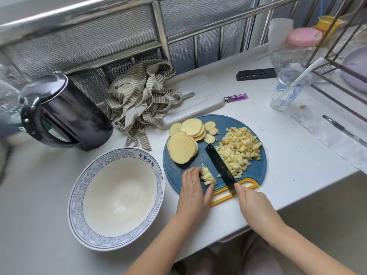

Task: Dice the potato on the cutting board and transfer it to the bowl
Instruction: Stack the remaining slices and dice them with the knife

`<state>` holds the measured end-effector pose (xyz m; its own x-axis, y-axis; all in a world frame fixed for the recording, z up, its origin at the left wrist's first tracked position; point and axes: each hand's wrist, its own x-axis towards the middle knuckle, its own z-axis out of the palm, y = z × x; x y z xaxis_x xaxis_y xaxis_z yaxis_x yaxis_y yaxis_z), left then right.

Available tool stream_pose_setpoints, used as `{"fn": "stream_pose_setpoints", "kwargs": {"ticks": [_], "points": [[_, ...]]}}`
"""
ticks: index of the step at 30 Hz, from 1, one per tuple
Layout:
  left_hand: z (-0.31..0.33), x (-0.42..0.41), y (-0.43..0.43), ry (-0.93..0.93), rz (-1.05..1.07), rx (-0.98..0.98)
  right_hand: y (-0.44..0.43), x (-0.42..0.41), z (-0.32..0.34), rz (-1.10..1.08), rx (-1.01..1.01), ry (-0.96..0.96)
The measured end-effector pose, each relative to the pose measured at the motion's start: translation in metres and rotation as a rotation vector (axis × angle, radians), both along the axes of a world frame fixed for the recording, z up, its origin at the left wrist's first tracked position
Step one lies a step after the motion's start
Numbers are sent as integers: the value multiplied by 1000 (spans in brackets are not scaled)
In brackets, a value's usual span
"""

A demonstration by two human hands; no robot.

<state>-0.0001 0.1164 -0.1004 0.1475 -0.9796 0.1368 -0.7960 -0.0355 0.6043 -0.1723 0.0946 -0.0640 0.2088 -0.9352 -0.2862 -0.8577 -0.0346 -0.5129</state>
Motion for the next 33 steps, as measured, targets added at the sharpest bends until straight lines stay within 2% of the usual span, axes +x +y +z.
{"fn": "stream_pose_setpoints", "kwargs": {"ticks": [4,8,10,11,15,19,24,33], "points": [[-1,1,0,27,-6,7,-3,2,4,-25,-20,-11],[-5,-1,0,48,15,-30,5,18,12,12,-117,240],[-5,-2,0,55,27,-43,8,21,15,27,-118,263],[-6,-2,-1,56,32,-48,7,20,15,6,-92,222],[-5,0,0,67,37,-60,3,7,16,-81,71,-177],[-3,0,1,89,37,-78,10,5,21,-138,160,-392],[-4,2,2,82,13,-93,20,10,30,-73,68,-367],[-6,0,3,119,46,-116,32,15,33,-53,88,-306]]}}
